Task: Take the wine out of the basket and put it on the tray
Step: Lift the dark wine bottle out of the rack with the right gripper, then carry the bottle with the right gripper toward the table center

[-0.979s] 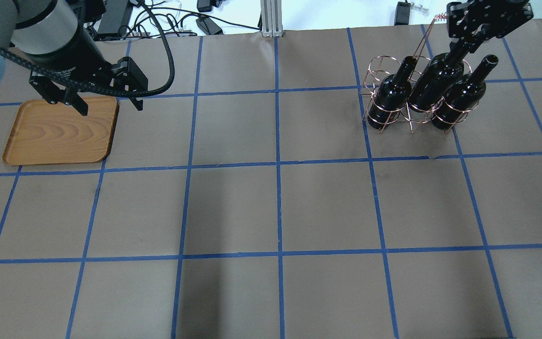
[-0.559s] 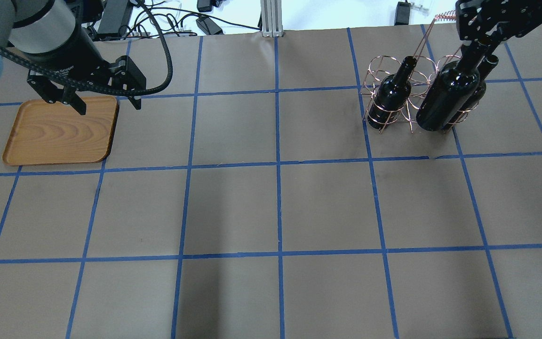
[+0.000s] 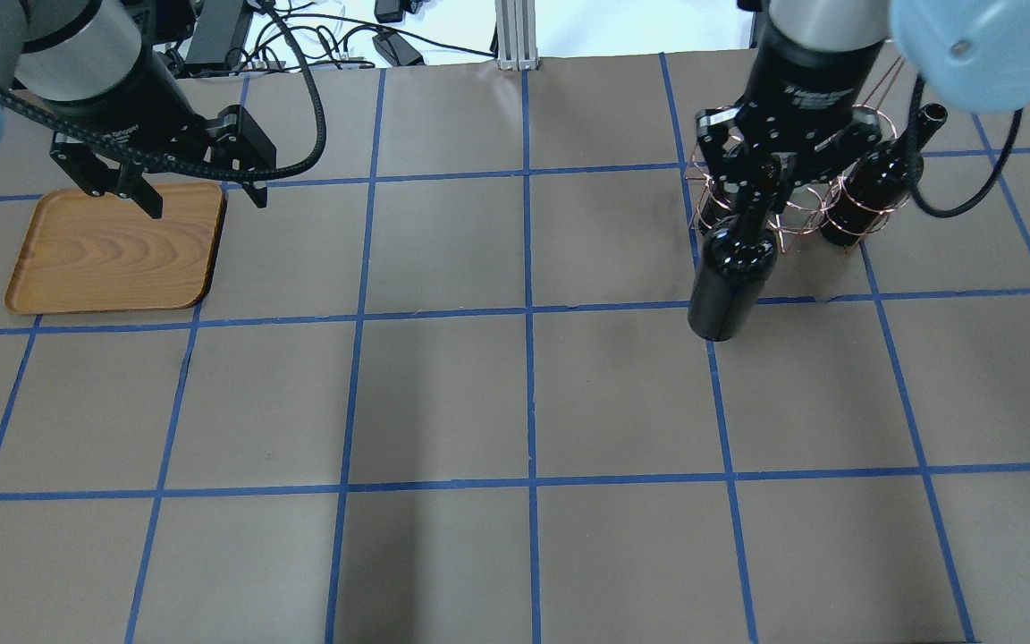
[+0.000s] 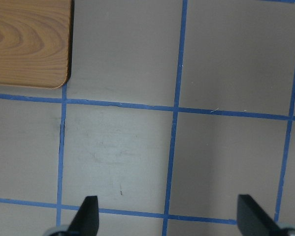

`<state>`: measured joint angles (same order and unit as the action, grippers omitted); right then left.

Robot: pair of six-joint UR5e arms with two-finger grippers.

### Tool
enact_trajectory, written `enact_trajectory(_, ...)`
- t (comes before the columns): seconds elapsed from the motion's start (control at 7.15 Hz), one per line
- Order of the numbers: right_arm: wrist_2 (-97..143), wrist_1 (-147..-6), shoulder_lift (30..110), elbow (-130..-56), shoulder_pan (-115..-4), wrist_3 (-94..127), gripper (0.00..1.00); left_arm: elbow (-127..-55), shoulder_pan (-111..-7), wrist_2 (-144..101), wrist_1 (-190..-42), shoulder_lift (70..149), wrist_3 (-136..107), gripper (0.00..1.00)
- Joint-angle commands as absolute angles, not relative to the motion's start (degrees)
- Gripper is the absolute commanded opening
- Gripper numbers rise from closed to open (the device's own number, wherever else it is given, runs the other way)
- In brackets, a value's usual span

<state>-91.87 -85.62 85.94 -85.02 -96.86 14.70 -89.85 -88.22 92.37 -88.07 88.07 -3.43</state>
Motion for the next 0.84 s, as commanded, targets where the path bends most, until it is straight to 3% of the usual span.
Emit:
enact_trajectory(0.0, -91.5, -91.31, 85.17, -88.58, -105.0, 27.91, 0.0, -89.82, -88.24, 92.29, -88.07, 88.07, -3.43, 1.0)
enact_trajectory(0.7, -88.0, -96.3, 84.29, -93.32, -121.79, 50.77, 0.0, -89.91, -88.24, 92.29, -88.07, 88.15, -3.43, 1.0)
